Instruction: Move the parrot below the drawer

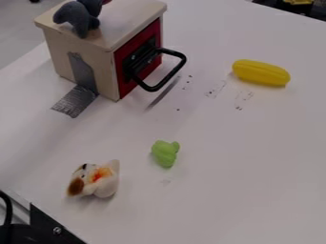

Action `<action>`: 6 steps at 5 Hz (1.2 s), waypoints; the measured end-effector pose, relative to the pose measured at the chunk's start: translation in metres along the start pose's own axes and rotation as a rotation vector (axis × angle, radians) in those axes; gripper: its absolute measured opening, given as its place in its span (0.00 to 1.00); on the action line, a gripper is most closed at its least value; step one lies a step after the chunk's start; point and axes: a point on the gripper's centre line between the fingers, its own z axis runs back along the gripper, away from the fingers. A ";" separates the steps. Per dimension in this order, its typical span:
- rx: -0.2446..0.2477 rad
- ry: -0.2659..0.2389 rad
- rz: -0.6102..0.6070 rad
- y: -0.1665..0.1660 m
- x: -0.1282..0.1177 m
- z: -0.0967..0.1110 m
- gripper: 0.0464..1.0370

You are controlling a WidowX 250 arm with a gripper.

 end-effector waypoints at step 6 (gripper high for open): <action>0.053 0.076 -0.159 -0.078 -0.192 -0.065 0.96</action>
